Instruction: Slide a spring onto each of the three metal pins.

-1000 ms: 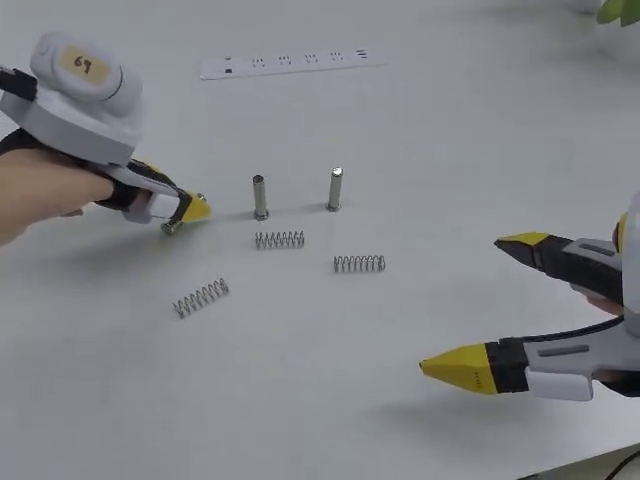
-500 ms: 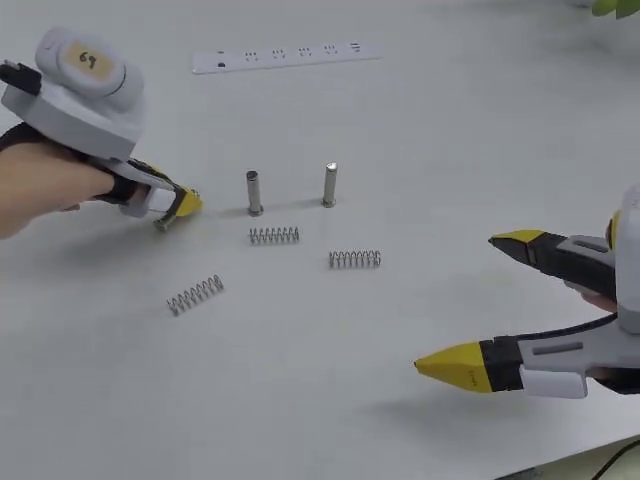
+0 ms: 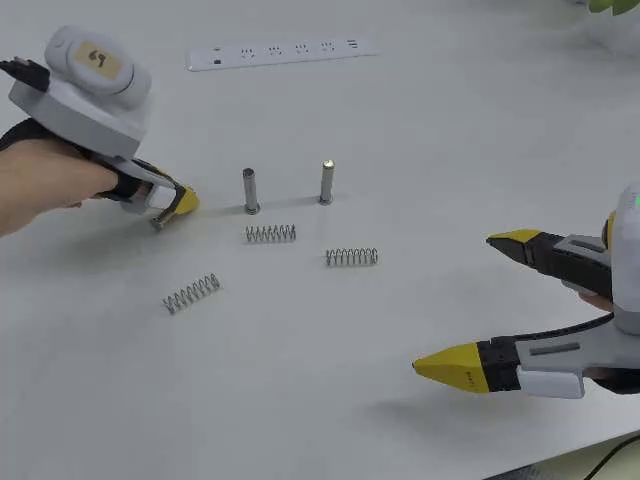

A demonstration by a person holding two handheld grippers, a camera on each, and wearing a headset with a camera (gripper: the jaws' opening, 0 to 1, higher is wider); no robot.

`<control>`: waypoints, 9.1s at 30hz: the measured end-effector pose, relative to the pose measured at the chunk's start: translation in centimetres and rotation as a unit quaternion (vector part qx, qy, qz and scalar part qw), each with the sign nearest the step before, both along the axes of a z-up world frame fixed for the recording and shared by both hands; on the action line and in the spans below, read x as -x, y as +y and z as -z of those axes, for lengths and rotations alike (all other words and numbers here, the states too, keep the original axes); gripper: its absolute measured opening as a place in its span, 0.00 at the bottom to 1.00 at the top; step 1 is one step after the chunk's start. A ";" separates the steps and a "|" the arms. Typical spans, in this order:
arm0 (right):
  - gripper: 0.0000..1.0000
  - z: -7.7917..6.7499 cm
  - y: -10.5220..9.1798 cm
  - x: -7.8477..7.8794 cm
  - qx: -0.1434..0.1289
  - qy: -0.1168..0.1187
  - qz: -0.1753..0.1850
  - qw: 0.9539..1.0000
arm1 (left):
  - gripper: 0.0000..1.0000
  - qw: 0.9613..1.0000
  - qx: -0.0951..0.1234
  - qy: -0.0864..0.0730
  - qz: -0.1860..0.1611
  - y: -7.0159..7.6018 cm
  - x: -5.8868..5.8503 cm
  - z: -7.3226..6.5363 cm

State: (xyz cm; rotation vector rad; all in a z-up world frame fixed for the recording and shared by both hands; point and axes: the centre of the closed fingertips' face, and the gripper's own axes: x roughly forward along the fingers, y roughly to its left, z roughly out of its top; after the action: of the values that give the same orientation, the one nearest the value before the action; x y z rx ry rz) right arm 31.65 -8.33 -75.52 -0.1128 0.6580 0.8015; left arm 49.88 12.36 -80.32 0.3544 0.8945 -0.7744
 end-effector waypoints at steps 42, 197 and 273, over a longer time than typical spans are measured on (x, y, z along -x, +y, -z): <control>1.00 0.1 0.5 0.3 0.007 -0.001 -0.011 1.000 | 0.00 1.000 -0.010 -0.006 -0.018 0.8 -0.1 -0.3; 1.00 -1.4 1.3 -1.5 0.014 -0.026 -0.022 0.999 | 0.97 0.990 0.103 -0.089 -0.038 4.2 7.3 -4.2; 1.00 -1.0 1.4 -0.5 0.017 -0.020 -0.033 0.999 | 0.22 0.979 0.155 -0.131 0.023 2.0 13.0 -1.3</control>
State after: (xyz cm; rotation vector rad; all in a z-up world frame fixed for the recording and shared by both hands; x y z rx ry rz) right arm 32.12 -6.97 -74.54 -0.1814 0.6323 0.8499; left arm 36.92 14.31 -79.04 0.1951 0.5083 -0.8735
